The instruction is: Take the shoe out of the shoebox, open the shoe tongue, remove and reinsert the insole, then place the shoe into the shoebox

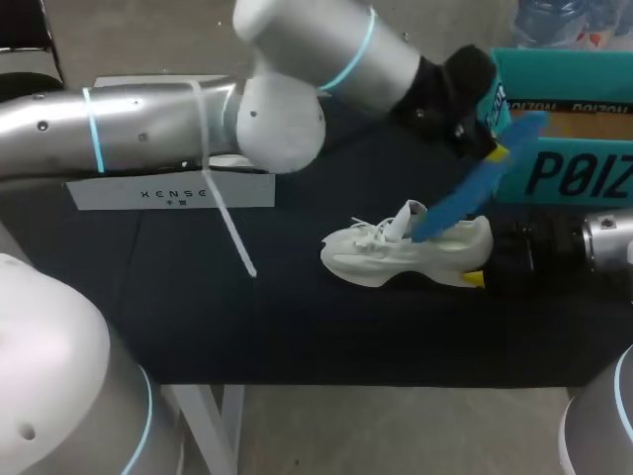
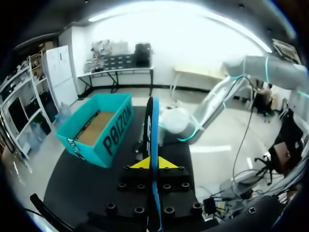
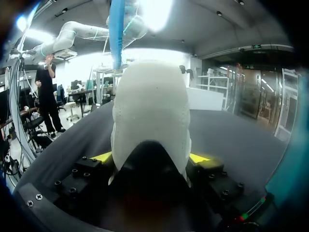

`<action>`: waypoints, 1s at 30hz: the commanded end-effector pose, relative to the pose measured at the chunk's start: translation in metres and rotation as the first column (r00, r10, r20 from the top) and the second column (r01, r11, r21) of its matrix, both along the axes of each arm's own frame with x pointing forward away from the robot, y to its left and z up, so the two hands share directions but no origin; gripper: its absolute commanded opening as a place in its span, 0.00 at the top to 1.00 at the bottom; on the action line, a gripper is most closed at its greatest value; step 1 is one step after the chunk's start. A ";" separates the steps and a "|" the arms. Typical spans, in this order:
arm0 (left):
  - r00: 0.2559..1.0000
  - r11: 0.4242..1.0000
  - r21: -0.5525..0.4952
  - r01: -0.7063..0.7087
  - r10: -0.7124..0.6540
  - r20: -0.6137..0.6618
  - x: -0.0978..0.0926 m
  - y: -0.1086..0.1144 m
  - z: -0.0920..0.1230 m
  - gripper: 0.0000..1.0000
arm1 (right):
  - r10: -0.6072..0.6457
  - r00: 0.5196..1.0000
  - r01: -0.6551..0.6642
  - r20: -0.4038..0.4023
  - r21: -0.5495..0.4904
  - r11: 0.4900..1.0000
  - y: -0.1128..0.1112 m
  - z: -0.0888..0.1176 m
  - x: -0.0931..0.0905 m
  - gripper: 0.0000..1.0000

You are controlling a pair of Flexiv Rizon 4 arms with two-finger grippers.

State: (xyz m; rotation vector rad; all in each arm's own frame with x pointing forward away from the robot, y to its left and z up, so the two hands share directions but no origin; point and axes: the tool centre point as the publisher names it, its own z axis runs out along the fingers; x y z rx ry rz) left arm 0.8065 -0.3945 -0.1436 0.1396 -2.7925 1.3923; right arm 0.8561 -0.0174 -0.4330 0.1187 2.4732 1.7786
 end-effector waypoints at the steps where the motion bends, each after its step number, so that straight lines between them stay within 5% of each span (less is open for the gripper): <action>1: 0.985 0.991 -0.066 0.117 -0.124 -0.123 0.015 0.028 0.011 1.00 | 0.000 1.000 0.000 0.001 -0.001 1.000 0.001 -0.004 0.002 1.00; 19: 0.942 0.977 -0.211 0.042 -0.109 -0.317 0.067 0.087 0.041 1.00 | 0.000 1.000 0.000 0.001 -0.001 1.000 0.001 -0.004 0.002 1.00; 30: 0.896 0.942 -0.337 0.007 -0.156 -0.417 0.059 0.125 0.056 1.00 | 0.000 1.000 0.000 0.001 -0.001 1.000 0.001 -0.004 0.002 1.00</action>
